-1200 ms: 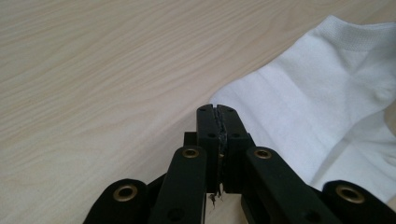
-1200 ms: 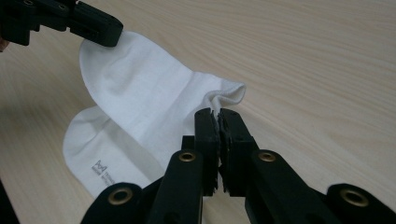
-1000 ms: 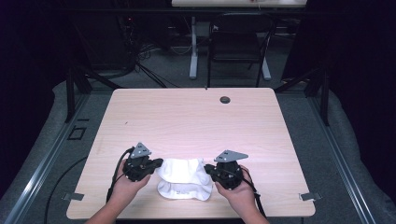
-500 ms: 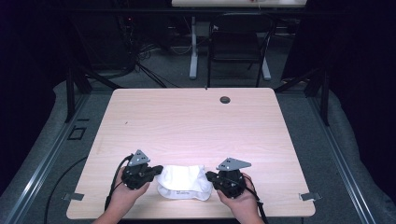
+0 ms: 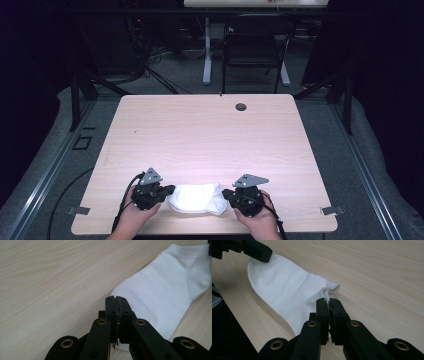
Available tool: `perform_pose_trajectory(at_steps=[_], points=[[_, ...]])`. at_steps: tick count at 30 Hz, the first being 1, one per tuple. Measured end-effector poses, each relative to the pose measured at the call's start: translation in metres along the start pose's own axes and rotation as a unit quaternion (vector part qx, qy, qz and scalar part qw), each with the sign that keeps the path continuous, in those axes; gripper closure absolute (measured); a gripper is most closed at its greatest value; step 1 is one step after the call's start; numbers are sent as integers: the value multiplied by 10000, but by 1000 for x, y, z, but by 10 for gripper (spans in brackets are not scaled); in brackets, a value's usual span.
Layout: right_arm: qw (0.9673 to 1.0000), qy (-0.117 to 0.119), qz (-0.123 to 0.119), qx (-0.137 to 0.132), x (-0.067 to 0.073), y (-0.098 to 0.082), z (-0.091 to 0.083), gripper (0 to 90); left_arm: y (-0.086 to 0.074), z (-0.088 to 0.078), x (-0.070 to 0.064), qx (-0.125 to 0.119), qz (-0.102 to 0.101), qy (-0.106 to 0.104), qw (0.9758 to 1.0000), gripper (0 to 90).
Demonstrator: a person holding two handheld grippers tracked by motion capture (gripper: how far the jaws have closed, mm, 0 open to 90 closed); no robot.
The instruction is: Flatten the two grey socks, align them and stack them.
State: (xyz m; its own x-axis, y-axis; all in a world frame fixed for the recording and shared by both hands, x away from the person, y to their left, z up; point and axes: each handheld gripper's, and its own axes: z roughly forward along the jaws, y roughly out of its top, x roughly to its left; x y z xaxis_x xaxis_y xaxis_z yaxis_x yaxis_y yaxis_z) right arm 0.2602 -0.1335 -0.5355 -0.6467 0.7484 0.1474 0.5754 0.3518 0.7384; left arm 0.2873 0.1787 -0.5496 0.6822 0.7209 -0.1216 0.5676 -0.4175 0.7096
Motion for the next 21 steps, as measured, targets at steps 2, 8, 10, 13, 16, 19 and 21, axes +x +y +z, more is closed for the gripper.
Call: perform_pose_trajectory(at_steps=[2, 8, 10, 13, 16, 19, 21], points=[[10000, -6, 4, 11, -1, -1, 2, 866, -1, 2, 0, 56, 10, 2, 10000, 892], [9999, -5, 56, 89, -4, -5, 7, 866, -3, 4, 1, 51, -24, 5, 10000, 891], [9999, 5, 36, 153, -4, -5, 8, 866, -3, 5, 1, 76, -16, -5, 10000, 891], [9999, -8, 34, 161, -4, -6, 9, 866, -4, 6, 0, 102, -1, -11, 9999, 890], [9998, -17, 64, 178, -5, -7, 11, 865, -6, 9, 1, 156, 36, -4, 9999, 887], [9997, -16, 39, 231, -6, -7, 13, 864, -7, 12, 1, 177, 7, 28, 9998, 879], [9998, -40, 48, 212, -6, -8, 15, 863, -7, 12, 1, 184, -13, 33, 9998, 877]])
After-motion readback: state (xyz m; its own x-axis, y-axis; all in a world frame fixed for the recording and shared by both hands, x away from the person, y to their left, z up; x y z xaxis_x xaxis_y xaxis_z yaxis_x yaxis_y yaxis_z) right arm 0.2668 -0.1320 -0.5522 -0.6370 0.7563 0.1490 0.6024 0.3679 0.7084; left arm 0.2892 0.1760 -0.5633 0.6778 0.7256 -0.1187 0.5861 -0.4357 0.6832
